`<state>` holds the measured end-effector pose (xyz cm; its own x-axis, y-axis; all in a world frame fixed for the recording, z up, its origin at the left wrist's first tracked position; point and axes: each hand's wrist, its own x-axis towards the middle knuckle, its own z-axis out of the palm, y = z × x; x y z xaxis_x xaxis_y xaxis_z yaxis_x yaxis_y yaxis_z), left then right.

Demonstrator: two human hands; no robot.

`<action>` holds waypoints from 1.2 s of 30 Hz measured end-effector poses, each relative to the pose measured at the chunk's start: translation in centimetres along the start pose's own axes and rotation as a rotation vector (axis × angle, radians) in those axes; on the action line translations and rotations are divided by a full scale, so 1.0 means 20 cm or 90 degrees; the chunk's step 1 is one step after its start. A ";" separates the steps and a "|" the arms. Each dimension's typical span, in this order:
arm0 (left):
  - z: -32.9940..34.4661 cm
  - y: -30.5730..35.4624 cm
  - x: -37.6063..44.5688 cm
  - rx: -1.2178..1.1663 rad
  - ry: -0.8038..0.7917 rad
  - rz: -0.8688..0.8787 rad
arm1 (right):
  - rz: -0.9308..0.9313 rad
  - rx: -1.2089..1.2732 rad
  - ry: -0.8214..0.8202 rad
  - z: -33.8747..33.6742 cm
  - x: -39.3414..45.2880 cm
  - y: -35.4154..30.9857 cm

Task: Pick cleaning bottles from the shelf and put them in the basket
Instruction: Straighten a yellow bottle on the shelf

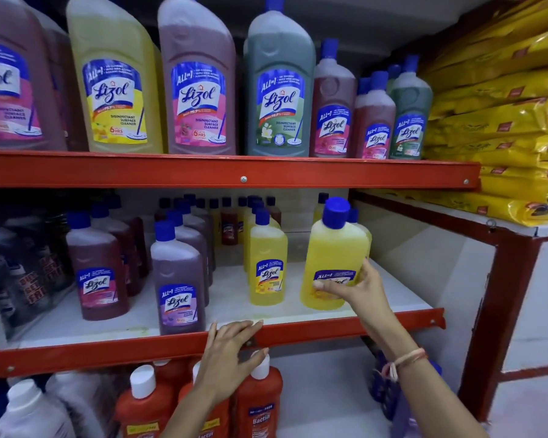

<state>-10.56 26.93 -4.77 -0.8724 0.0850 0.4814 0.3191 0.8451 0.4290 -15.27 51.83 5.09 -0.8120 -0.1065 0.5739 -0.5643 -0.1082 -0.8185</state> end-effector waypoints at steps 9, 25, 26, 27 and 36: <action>0.01 -0.01 0.00 0.009 0.013 0.013 | 0.116 0.315 -0.142 -0.01 -0.02 0.02; 0.03 -0.05 0.00 0.007 0.017 0.028 | 0.150 0.080 -0.052 -0.40 0.16 0.12; 0.03 -0.04 0.00 0.008 0.019 0.028 | 0.161 0.072 -0.048 -0.43 0.17 0.14; 0.03 -0.04 0.00 0.008 0.020 0.027 | 0.174 0.066 -0.044 -0.45 0.19 0.16; 0.04 -0.05 0.00 0.018 0.020 0.031 | 0.279 0.012 -0.034 -0.54 0.22 0.32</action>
<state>-11.23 26.45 -5.87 -0.8439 0.1105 0.5250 0.3503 0.8546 0.3832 -23.93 61.39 2.10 -0.9648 -0.1974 0.1736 -0.1651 -0.0586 -0.9845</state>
